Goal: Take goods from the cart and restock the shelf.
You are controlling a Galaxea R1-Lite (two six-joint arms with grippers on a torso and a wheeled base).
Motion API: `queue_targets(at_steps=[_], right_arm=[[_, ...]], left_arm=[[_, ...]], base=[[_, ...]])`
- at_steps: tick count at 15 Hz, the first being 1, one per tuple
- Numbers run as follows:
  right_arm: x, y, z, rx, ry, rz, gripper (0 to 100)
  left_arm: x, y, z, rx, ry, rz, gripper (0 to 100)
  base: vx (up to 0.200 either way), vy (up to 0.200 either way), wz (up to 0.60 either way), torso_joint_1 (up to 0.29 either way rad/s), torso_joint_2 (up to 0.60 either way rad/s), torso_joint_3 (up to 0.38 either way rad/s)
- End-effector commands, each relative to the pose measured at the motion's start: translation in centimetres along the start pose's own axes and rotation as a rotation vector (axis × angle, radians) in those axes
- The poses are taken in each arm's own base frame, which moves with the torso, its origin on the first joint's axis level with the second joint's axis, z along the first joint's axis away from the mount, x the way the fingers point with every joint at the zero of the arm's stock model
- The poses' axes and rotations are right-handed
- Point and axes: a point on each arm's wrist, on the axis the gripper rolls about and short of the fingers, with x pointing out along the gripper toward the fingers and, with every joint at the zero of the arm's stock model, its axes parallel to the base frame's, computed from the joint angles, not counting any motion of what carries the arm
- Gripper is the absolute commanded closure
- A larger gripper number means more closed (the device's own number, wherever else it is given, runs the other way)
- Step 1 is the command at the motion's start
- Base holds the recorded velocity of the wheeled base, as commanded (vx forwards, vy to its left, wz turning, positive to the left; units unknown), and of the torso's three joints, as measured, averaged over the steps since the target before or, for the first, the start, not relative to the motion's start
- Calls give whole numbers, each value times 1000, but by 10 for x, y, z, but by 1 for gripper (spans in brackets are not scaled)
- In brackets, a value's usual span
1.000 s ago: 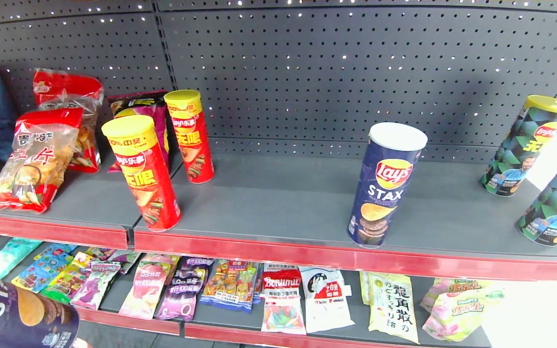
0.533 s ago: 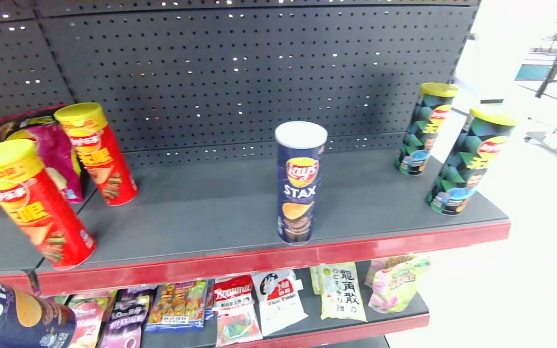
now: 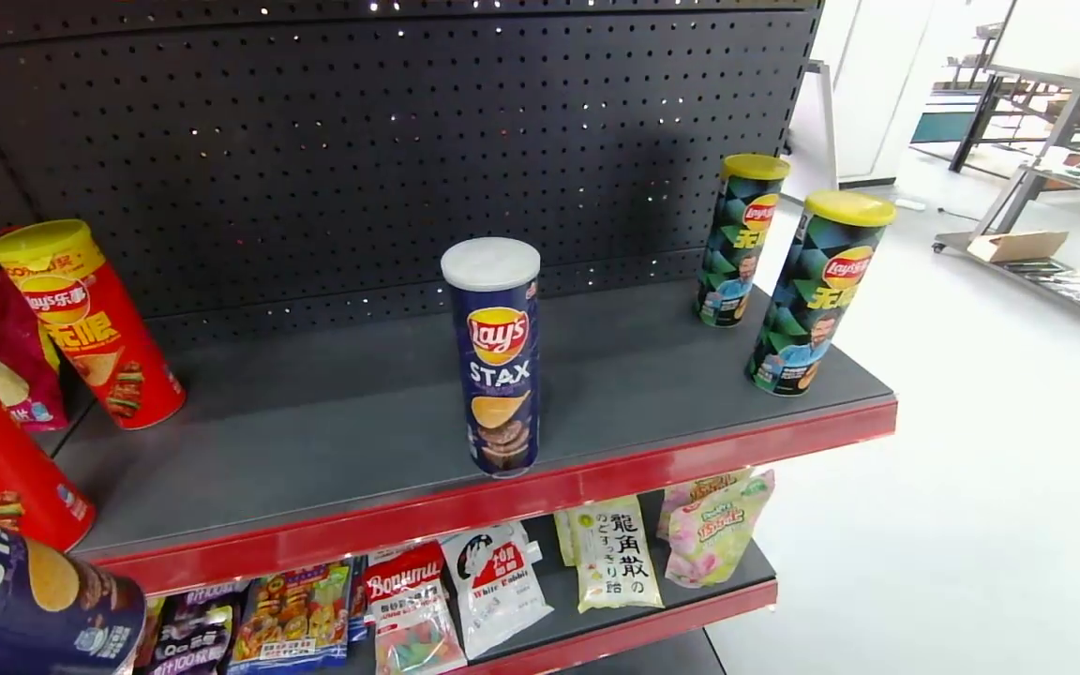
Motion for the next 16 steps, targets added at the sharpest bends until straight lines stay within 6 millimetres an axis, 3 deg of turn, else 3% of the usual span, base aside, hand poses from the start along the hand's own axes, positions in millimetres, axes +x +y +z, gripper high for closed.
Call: queue_targets(at_steps=[1, 11, 16], right_arm=[[5, 1, -6, 31, -16, 15, 0], [9, 0, -14, 68, -26, -34, 0], [9, 0, -14, 68, -26, -34, 0]], left_arm=[[12, 2, 4, -7, 44, -9, 100], [56, 10, 13, -17, 107, -26, 100], [115, 13, 18, -15, 109, -126, 100]], base=[[0, 0, 0, 0, 0, 0], [0, 0, 0, 0, 0, 0], [0, 0, 0, 0, 0, 0]])
